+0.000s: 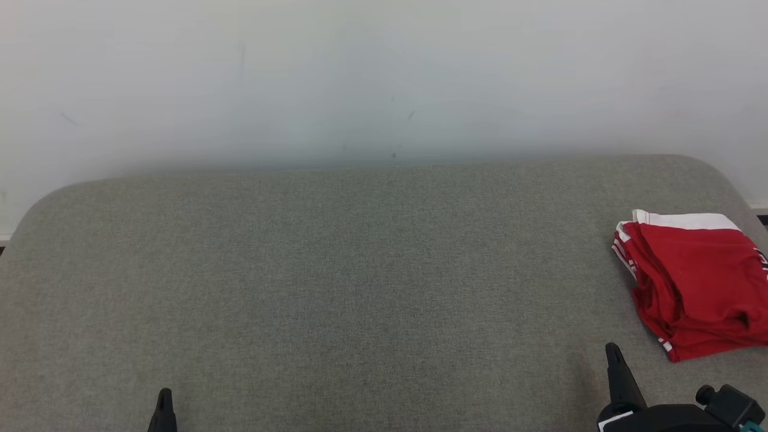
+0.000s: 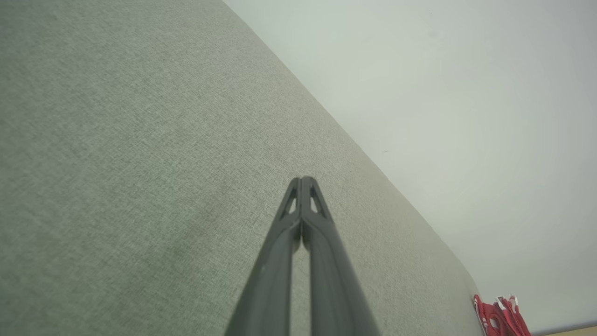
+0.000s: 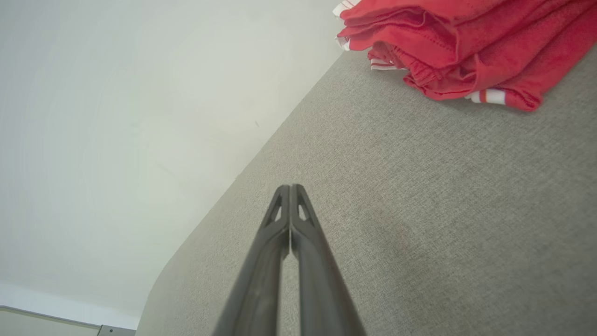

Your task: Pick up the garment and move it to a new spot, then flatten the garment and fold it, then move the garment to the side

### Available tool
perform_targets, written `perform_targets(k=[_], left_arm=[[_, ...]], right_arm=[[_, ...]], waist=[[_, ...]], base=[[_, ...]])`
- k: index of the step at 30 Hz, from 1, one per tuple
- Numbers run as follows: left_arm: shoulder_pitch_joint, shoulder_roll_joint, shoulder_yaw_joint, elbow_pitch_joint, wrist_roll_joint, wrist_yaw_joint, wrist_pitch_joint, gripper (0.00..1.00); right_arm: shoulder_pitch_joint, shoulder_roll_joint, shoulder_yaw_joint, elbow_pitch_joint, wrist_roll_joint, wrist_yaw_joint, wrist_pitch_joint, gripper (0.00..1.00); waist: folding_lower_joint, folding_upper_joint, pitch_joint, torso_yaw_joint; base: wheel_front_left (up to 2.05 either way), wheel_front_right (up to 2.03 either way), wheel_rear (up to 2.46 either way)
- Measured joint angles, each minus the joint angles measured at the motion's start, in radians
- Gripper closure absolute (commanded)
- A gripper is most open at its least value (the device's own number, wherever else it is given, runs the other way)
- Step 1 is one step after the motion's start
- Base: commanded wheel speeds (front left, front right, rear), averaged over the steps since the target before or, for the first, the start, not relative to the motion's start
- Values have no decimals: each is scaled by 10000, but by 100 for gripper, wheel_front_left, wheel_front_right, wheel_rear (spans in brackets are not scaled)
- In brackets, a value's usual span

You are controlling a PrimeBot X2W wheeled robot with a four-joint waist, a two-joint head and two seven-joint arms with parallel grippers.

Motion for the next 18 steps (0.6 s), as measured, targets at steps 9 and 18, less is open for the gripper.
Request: perform_targets(k=[9,18], left_arm=[[-200,0,15,-12,-1076,-2,274,100],[-396,2,31,-17,-2084,-4,539,100]], right_arm=[[-174,-2,8,-8,1133,0,190,100],[-349,-2,10,-15,2176,0,385,100]], waist=[[0,0,38,-5],[0,0,75,-10]], base=[[0,0,0],[0,0,0]])
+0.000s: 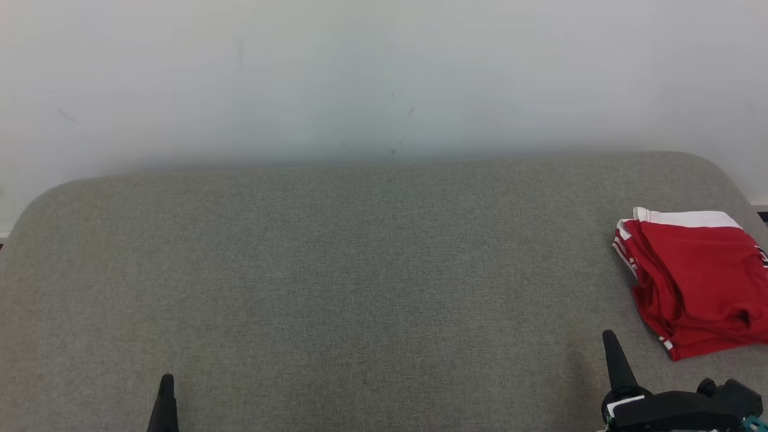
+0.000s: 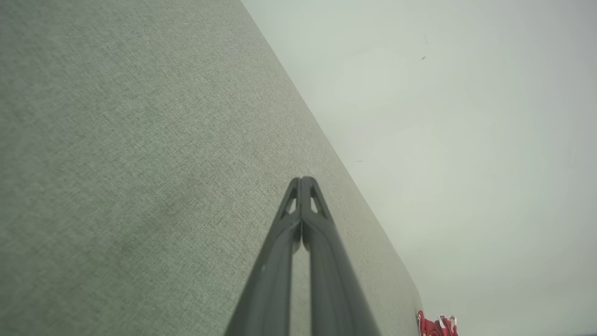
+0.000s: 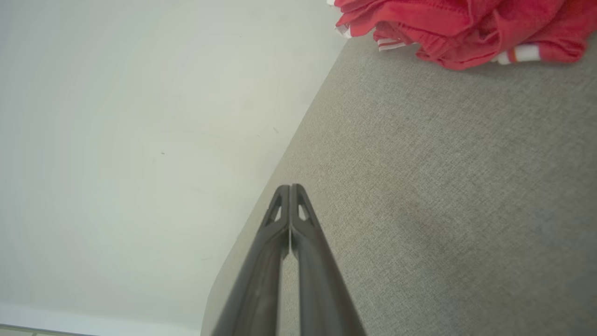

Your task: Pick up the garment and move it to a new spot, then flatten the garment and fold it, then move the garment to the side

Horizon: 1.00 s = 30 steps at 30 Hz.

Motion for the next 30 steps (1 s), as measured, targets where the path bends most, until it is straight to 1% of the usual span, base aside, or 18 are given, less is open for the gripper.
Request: perform_targets(k=[9,30], left_arm=[[-174,4,15,-4,-976,0,245,100],[-509,8,44,-17,-2876,-2,734,100]], right_arm=[[-145,-2,8,-6,913,0,169,100],[-453,-6,13,-17,2857,0,527,100]], waist=[[0,0,38,-5],[0,0,126,-17]], base=[[0,0,0],[0,0,0]])
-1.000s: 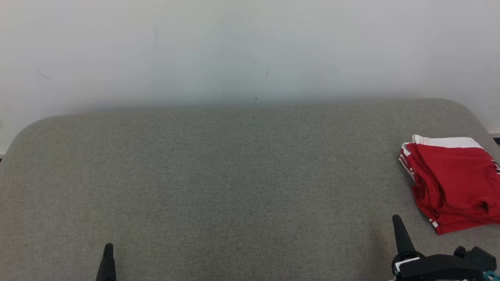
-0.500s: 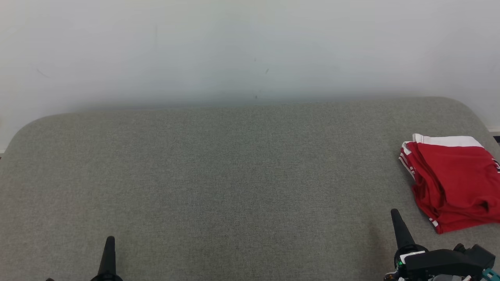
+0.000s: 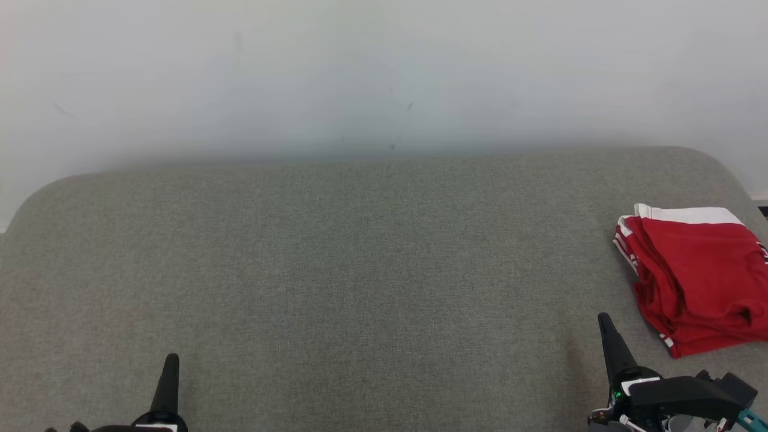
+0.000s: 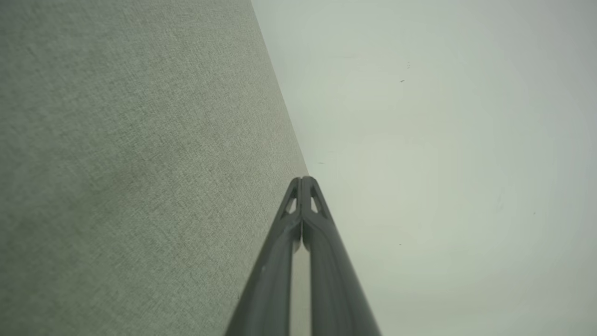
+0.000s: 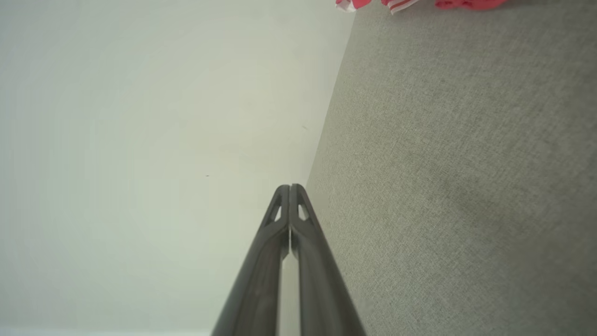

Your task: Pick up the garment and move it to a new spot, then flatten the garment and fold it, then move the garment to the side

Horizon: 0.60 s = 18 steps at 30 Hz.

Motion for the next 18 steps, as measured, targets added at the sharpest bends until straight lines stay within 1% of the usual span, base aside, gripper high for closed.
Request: perform_targets(k=[18], left_arm=[[-299,4,21,-8,-1371,-4,355,100]], right_arm=[[-220,-4,8,-6,1452,0,270,100]], waist=[[0,0,75,-10]], base=[[0,0,0]])
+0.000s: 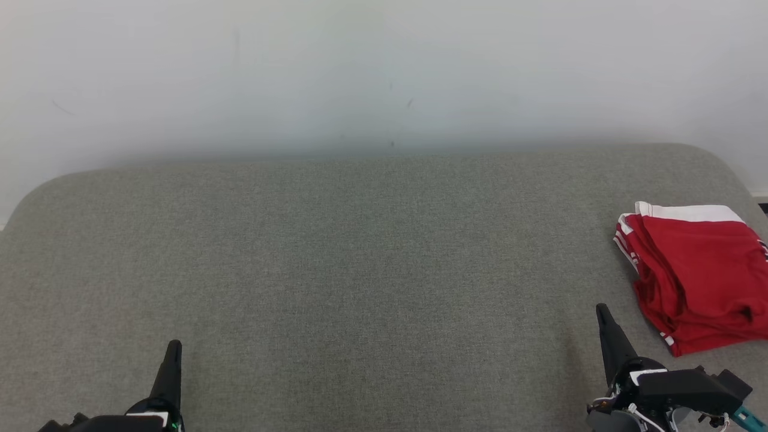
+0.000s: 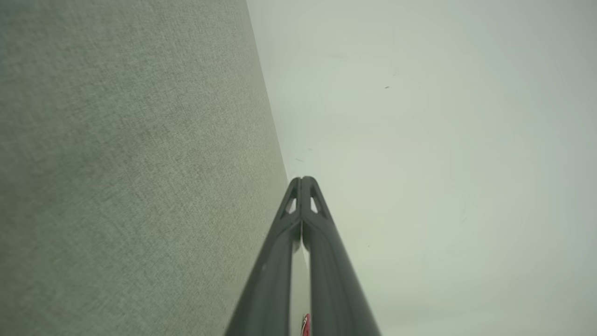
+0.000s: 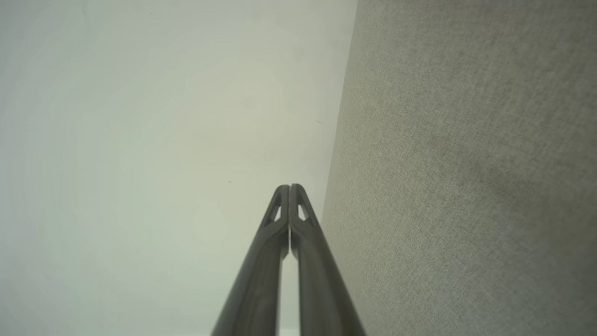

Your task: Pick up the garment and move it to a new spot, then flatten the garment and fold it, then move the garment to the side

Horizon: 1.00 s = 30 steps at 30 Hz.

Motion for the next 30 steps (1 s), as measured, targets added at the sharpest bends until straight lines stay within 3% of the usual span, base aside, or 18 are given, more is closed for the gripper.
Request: perform_targets(k=[17,30], left_arm=[[-211,4,15,-12,-1168,-42,303,100],[-219,4,15,-12,-1189,-42,305,100]], right_arm=[[-181,-2,8,-10,1168,0,221,100],[-197,-4,10,-12,1195,0,221,100]], waist=[[0,0,71,-9],[0,0,72,-10]], base=[[0,0,0],[0,0,0]])
